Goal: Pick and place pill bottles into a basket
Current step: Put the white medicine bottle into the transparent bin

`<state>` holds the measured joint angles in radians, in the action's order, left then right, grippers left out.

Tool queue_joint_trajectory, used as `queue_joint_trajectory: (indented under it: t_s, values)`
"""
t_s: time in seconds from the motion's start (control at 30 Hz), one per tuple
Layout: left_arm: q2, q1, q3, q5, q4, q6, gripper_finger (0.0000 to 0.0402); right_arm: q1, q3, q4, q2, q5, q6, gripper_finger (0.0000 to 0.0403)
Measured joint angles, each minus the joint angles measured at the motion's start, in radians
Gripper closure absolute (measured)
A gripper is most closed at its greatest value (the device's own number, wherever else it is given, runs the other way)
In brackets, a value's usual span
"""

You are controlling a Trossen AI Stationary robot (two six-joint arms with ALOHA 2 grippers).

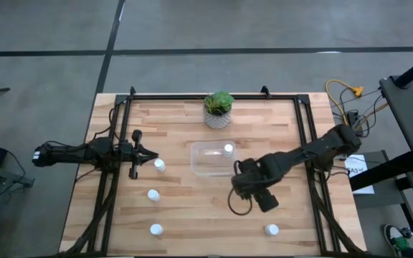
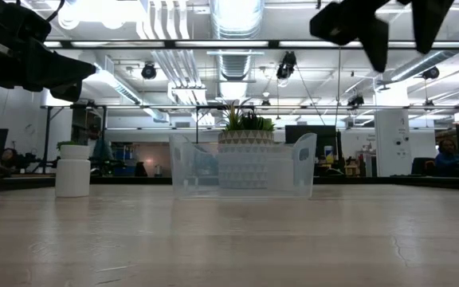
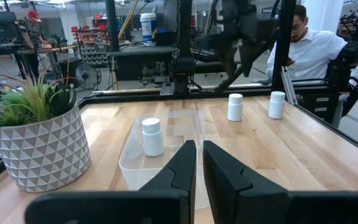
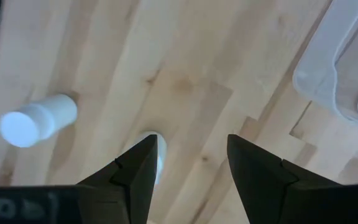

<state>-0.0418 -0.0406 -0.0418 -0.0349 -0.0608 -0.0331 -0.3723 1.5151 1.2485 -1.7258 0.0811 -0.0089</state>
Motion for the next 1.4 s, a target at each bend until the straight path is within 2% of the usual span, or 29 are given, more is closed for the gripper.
queue_joint_trajectory:
  t_s: [0.4,0.6,1.1,1.4]
  values:
    - [0.000,0.000,0.000,0.000,0.000,0.000,0.0389,-0.086,-0.181,-0.081,0.151,-0.057,0.226,0.0218]
    - [0.000,0.000,0.000,0.000,0.000,0.000,0.0389,-0.132,-0.275,-0.093,0.175,-0.089,0.315,0.0218]
    - [0.000,0.000,0.000,0.000,0.000,0.000,0.0389,-0.183,-0.403,-0.245,0.175,-0.084,0.367,0.0218]
    - [0.000,0.000,0.000,0.000,0.000,0.000,0.0389,-0.189,-0.446,-0.265,0.175,-0.080,0.396,0.0218]
